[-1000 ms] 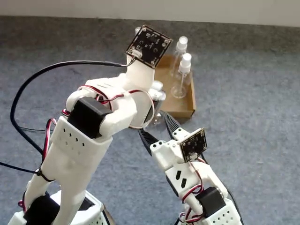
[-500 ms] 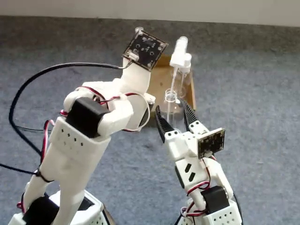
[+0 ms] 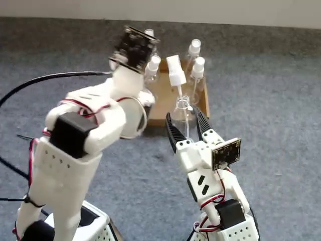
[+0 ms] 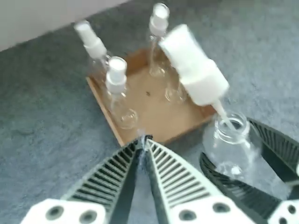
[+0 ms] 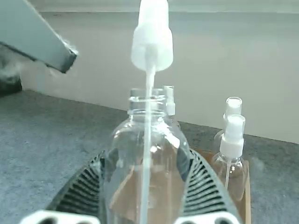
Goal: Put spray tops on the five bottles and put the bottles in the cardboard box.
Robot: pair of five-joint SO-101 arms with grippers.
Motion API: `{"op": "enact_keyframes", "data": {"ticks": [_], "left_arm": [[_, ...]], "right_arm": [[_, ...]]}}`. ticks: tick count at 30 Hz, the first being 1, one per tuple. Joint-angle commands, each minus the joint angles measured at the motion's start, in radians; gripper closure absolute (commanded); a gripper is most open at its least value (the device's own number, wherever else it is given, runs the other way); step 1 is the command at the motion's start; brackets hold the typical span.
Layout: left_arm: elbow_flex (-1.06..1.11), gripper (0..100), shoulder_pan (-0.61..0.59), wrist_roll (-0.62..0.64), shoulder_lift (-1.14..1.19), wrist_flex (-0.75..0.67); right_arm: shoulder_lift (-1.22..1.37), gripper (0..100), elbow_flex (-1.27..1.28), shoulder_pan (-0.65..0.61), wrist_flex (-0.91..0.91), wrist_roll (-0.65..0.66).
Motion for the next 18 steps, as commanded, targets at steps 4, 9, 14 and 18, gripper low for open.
{"op": "enact_keyframes", "data": {"ticks": [4,9,14,18], "left_arm": [[-0.002,99,-0.139,-0.109,-0.041,-0.150],[-0.030,96,-0.137,-0.180,-0.048,-0.204],[-0.171,83,-0.090,-0.180,-0.047,-0.218],[-0.243,83,0.016,-0.181,-0.024,-0.213]], "right_arm": [[-0.002,99.5,-0.196,0.013,-0.124,-0.009],[-0.007,99.5,-0.225,0.012,-0.165,-0.009],[-0.010,99.5,-0.154,0.010,-0.171,-0.009],[-0.010,98.5,-0.127,0.010,-0.168,-0.009]]}}
